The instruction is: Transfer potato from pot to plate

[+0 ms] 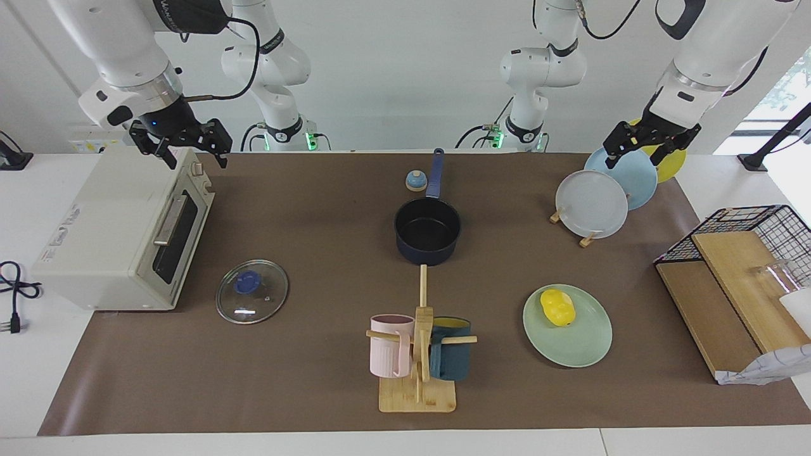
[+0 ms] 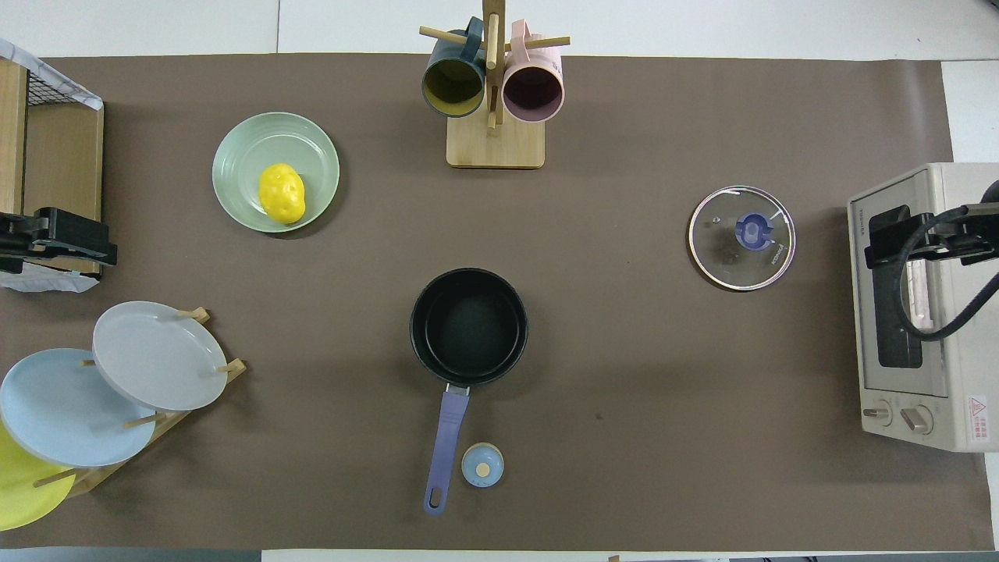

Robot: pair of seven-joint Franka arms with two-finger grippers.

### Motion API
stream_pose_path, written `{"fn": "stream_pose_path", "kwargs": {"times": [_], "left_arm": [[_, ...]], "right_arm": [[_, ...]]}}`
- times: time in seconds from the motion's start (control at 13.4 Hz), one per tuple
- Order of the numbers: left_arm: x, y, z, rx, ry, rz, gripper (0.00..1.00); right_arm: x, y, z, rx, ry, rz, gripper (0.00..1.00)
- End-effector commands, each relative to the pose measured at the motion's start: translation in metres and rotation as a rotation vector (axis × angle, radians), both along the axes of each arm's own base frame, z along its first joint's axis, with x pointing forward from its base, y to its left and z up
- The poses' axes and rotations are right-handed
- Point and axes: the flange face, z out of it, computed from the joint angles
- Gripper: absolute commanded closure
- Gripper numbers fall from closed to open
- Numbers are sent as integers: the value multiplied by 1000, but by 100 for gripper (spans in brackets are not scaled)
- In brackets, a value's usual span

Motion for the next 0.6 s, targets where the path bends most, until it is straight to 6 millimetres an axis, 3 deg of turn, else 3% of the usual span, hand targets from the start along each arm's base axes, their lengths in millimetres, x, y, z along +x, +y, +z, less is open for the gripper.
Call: {"fn": "stream_pose_path", "kwargs": {"times": [0.0, 0.52], "left_arm": [[0, 3, 0, 11, -14, -11, 0], [-1, 5, 2, -19, -21, -3, 0]], "right_arm": [[-1, -1, 0, 21, -14, 17, 0], [-2, -1, 0, 12, -4, 19, 0]]}}
